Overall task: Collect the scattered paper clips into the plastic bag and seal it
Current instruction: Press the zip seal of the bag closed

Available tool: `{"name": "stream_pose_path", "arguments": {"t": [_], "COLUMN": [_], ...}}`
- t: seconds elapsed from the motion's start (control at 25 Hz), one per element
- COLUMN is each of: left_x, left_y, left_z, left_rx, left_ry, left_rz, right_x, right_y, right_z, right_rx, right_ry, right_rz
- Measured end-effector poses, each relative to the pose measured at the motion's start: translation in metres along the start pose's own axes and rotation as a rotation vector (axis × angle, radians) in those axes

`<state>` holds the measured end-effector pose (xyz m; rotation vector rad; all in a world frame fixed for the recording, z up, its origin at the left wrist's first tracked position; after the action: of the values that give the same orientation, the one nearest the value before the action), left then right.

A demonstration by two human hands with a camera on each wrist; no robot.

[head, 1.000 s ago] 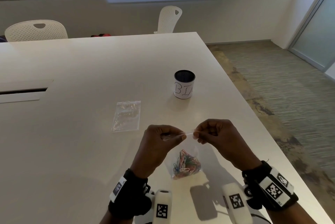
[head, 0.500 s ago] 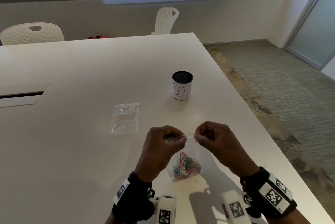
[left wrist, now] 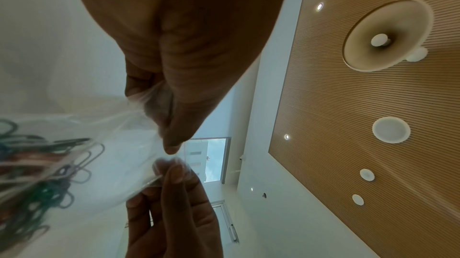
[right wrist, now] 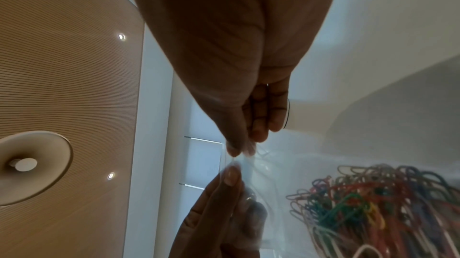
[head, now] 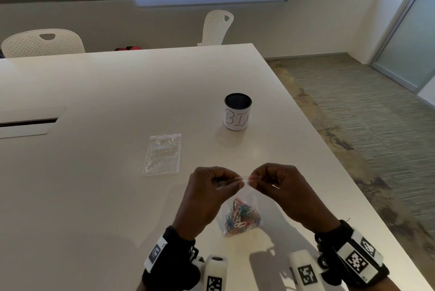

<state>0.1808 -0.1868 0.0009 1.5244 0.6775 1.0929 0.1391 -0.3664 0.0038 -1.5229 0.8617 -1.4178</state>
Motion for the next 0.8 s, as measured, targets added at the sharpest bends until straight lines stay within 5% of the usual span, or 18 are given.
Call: {"name": "stream_pose_path", "arguments": {"t": [0.8], "left_x": [0.007], "left_y": [0.007], "left_z": [-0.011], "left_rx": [-0.082], "left_ry": [0.050], "left_rz": [0.114], "right_x": [-0.005], "right_y": [0.000], "right_z": [-0.001], "right_rx": [0.038], "right_ry": [0.104], "right_rz": [-0.048]}}
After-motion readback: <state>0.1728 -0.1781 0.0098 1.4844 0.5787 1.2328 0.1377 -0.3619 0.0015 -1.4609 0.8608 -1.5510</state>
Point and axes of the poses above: each hand's wrist, its own z-axis towards the middle knuckle, its own x-axis out of the back of the hand, y = z × x, the point moved 8 cm from there along z, towards the middle knuckle, and after that the axes turned 6 degrees about -y, right-handed, at the moved point
